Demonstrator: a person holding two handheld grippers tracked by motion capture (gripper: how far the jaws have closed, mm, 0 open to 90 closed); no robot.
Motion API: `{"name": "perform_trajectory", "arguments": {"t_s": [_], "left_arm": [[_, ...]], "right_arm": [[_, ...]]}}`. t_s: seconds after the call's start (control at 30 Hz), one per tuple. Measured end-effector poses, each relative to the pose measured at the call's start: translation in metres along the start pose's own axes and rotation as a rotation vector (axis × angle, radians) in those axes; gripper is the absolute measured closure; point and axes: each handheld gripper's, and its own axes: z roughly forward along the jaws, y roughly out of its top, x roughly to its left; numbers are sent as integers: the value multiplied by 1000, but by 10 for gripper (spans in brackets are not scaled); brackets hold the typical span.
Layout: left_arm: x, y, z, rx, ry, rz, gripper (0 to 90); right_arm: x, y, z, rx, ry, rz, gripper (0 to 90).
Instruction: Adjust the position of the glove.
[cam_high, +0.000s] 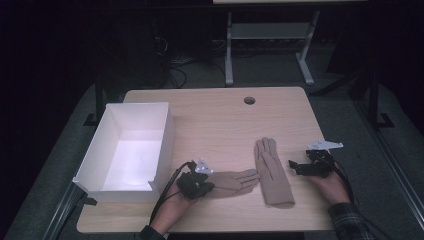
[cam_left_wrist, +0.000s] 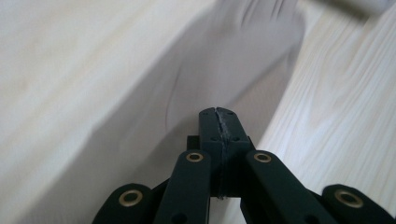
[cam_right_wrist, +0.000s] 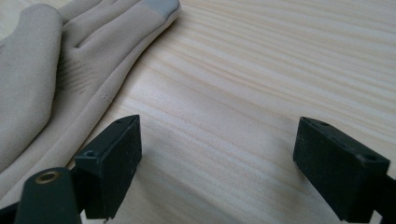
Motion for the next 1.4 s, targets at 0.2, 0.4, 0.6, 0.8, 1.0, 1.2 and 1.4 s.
{"name": "perform_trajectory", "arguments": {"t_s": [0.2,0.4,0.6,0.8,1.0,1.2,1.4], "left_arm": [[2,28,11,-34,-55,42,897],[3,51,32,-45,-139,79,897],[-2,66,55,-44,-179,113,897],[-9,71,76,-9,-168,142,897],[-4,75,82,-4,-125,149,898],[14,78,83,-9,-58,121,898],[41,78,80,-24,4,61,897]], "right_arm": [[0,0,0,0,0,0,151],[0,0,0,0,0,0,151],[0,0,0,-1,0,0,151],[0,0,0,-1,0,3,151],[0,0,0,-1,0,2,151],[0,0,0,-1,0,2,151],[0,0,0,-1,0,2,151]]}}
